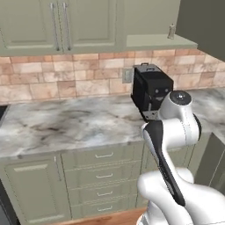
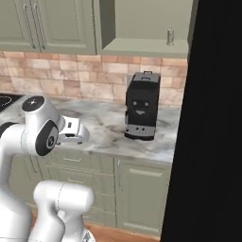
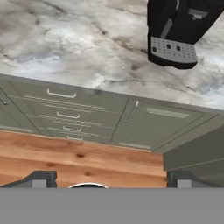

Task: Get the candle and the beer from the cabinet and move them to the dining counter.

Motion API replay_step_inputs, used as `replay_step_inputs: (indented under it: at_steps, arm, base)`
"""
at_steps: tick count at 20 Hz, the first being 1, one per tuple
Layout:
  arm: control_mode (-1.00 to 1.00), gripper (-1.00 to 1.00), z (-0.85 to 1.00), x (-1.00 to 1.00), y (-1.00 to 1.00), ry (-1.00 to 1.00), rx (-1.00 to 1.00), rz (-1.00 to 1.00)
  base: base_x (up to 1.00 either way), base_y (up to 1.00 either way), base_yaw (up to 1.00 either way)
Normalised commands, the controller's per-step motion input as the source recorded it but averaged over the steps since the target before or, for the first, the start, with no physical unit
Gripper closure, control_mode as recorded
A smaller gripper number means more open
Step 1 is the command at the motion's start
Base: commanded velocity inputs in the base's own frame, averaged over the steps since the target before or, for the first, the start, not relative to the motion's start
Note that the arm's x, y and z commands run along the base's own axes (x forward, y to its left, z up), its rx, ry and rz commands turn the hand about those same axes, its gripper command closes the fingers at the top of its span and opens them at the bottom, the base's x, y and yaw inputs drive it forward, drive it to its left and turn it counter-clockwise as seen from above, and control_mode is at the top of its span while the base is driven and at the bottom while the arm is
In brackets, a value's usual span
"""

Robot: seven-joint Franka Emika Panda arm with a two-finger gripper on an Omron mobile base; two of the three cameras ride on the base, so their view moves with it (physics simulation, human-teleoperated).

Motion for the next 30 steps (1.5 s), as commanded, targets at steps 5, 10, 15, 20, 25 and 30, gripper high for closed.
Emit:
replay_step_inputs:
  at_steps: [5, 10, 15, 20, 25, 30]
  arm:
    - [1.00, -1.00, 0.00, 0.00, 0.00, 0.00, 0.00, 0.00]
    - [1.00, -1.00, 0.00, 0.00, 0.00, 0.00, 0.00, 0.00]
    - [1.00, -1.00, 0.00, 0.00, 0.00, 0.00, 0.00, 0.00]
    - [1.00, -1.00, 0.00, 0.00, 0.00, 0.00, 0.00, 0.00]
    - [1.00, -1.00, 0.00, 0.00, 0.00, 0.00, 0.00, 0.00]
    - [1.00, -1.00, 0.00, 0.00, 0.00, 0.00, 0.00, 0.00]
  base:
    - [0.34, -0.22, -0.32]
    - [0.37, -0.18, -0.32]
    - [0.49, -0.14, -0.09]
    - [0.52, -0.23, 0.00]
    - [0.49, -0.22, 0.00]
    - [0.46, -0.26, 0.00]
